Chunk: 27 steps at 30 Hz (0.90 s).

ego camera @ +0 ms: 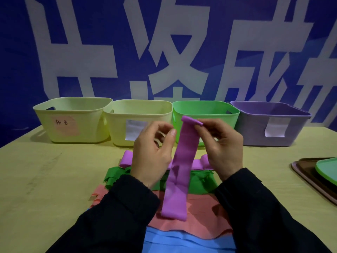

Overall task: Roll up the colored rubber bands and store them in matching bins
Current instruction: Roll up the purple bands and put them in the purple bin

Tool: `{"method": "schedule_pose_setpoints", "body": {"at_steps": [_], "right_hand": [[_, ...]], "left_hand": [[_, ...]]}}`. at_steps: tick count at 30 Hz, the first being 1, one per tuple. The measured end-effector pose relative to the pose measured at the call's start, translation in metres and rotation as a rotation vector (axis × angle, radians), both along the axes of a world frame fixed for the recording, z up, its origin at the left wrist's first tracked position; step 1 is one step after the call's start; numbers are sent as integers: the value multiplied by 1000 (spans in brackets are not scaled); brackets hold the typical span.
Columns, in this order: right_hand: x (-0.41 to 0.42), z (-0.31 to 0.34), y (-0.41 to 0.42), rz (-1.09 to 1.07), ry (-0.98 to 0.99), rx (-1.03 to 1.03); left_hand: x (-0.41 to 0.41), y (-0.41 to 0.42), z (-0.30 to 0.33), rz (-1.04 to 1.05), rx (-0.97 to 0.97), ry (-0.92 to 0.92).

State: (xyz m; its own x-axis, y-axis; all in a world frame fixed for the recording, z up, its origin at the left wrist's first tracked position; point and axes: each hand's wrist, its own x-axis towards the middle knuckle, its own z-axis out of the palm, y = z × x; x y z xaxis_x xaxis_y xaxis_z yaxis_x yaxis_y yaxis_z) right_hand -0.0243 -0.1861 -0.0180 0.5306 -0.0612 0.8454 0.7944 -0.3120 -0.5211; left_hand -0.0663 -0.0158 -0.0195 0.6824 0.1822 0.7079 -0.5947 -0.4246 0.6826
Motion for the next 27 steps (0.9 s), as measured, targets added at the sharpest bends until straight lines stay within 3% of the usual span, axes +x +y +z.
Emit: {"method": "schedule_pose_setpoints", "body": {"at_steps": [4,7,10,15,19,27], "right_hand": [[-10,0,8,-73,-226,-225],[-15,-8,20,-73,-291,-348],[-17,-8,20,6,-233,-324],[-14,-1,12,203,170,-43],[-10,-1,7,508,421,-22],[-14,1,13,483,355,136]], "left_hand": [[-7,-12,8,-396,-404,294],[-7,-11,10,-464,-558,350],[-3,-6,5,-465,-539,344],[1,-4,-1,-477,-360,331],[0,-3,-1,-499,-222,282],[4,-1,-4,-364,-288,182]]}}
